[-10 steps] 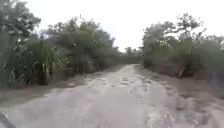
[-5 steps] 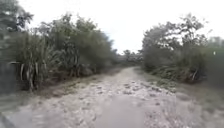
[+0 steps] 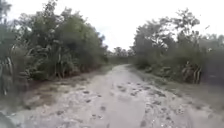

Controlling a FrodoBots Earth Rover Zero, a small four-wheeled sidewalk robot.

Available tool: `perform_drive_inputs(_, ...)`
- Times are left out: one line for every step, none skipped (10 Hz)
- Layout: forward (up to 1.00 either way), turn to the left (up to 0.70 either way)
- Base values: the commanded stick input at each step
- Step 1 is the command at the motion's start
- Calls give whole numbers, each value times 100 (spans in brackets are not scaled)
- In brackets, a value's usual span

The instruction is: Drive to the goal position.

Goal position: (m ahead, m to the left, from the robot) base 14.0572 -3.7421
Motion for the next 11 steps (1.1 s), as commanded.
perform_drive_inputs(100, 0)
perform_drive_inputs(100, 0)
perform_drive_inputs(100, 0)
perform_drive_inputs(100, 0)
perform_drive_inputs(100, 0)
perform_drive_inputs(100, 0)
perform_drive_inputs(100, 0)
perform_drive_inputs(100, 0)
perform_drive_inputs(100, 0)
perform_drive_inputs(100, 0)
perform_drive_inputs(100, 0)
